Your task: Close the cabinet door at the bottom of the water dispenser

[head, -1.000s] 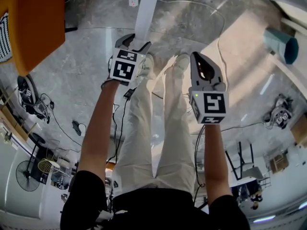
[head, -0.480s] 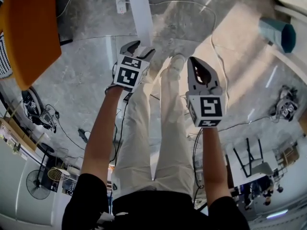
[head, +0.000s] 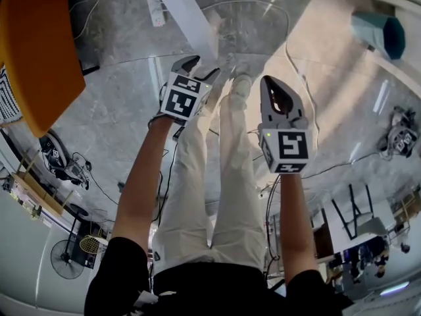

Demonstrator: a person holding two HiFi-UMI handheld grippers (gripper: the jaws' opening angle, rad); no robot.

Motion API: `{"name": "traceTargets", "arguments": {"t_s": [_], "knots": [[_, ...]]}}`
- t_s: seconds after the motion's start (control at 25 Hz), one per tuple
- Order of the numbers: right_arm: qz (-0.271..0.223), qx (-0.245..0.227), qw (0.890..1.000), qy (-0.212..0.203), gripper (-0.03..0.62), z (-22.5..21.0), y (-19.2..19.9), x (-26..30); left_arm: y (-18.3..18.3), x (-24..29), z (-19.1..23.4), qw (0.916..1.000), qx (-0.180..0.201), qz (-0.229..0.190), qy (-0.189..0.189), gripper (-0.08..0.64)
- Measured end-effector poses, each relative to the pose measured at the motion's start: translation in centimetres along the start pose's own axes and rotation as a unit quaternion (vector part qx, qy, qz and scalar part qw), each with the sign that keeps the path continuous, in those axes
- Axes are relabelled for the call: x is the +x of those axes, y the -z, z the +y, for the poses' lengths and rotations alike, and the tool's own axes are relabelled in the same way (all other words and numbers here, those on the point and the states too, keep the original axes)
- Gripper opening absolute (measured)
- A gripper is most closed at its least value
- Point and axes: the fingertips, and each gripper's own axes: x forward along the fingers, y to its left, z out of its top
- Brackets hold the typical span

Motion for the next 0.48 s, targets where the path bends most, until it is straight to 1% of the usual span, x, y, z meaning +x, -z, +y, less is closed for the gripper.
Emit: {"name": "traceTargets", "arguments": {"t_s": [0.28,0.48], "knots": [[0.004,0.018,1.000,0.008,0.035,-1.2,1.0,-0.4,-2.0,1.5,-1.8,0.9996,0.024,0.007,0.016,0.258],[0.009,0.029,0.999,0.013,0.035,-2.7,1.3,-0.4,-3.8,2.7,-2.4,0.9989,0.035,0.012,0.028,0.234]]}}
